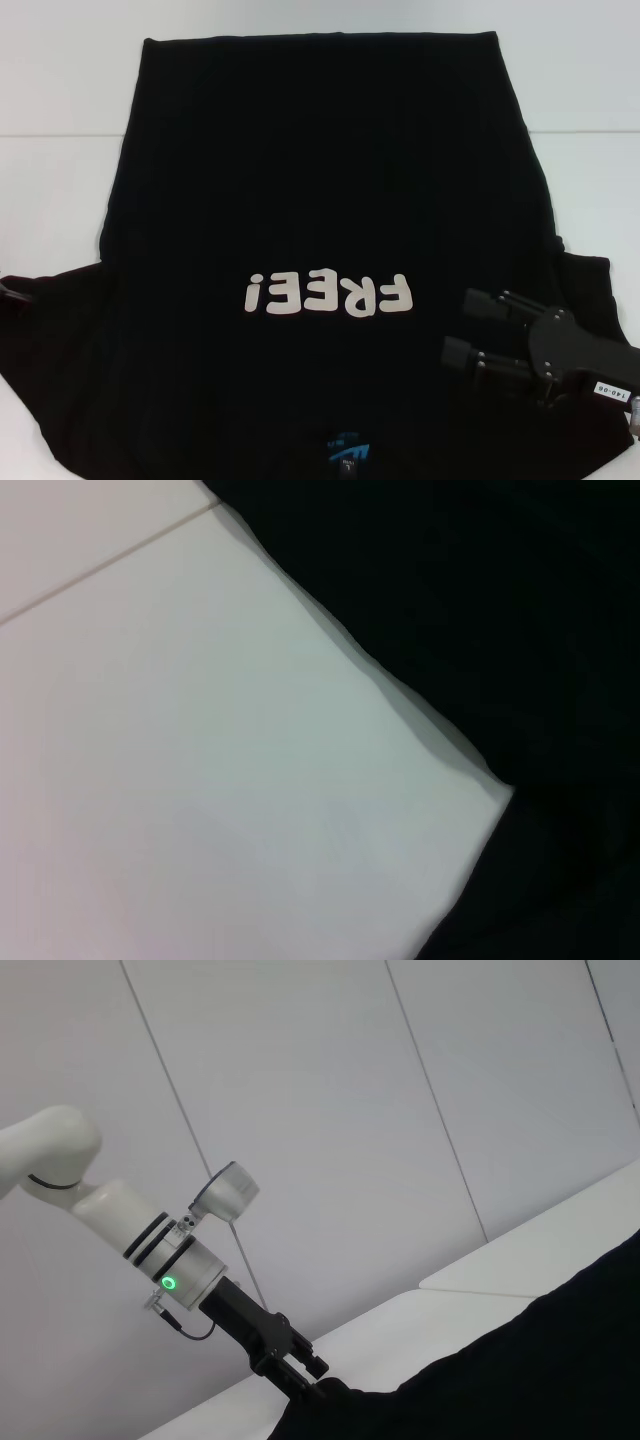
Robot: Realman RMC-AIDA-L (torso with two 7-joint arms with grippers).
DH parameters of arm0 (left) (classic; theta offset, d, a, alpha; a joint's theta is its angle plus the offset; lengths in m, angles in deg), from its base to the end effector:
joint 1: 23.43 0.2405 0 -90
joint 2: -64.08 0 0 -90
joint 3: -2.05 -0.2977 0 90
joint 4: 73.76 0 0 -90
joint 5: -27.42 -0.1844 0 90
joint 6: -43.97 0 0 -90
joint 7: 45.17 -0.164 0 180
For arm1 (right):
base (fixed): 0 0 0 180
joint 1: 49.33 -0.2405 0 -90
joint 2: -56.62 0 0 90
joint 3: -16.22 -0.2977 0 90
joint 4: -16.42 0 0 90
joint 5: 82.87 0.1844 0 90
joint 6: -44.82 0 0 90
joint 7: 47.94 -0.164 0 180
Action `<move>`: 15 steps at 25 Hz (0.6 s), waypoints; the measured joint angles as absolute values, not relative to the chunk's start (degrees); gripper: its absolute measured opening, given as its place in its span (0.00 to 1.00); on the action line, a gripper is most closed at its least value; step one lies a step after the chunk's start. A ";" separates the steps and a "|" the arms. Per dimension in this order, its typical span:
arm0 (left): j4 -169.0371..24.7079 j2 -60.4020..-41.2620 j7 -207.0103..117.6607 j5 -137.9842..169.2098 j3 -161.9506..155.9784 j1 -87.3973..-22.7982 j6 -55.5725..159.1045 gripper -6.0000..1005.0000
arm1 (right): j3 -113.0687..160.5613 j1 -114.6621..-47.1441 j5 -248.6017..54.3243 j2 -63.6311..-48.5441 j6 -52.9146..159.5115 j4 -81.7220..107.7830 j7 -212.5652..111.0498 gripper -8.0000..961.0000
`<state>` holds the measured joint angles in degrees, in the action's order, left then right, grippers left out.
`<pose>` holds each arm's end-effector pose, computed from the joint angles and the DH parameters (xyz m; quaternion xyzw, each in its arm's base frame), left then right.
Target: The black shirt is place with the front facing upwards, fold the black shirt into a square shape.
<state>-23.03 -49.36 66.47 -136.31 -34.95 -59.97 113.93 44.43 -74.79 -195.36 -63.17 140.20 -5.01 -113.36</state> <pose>-0.3777 0.3922 0.0600 -0.8588 -0.3592 0.1745 0.3208 0.2860 0.2853 -0.0560 -0.8866 0.2533 0.3636 0.1326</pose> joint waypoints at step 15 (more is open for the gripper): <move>-24.98 -49.01 66.99 -136.44 -37.13 -60.29 111.80 0.66 | 44.43 -74.82 -195.37 -63.17 140.30 -4.84 -113.34 0.93</move>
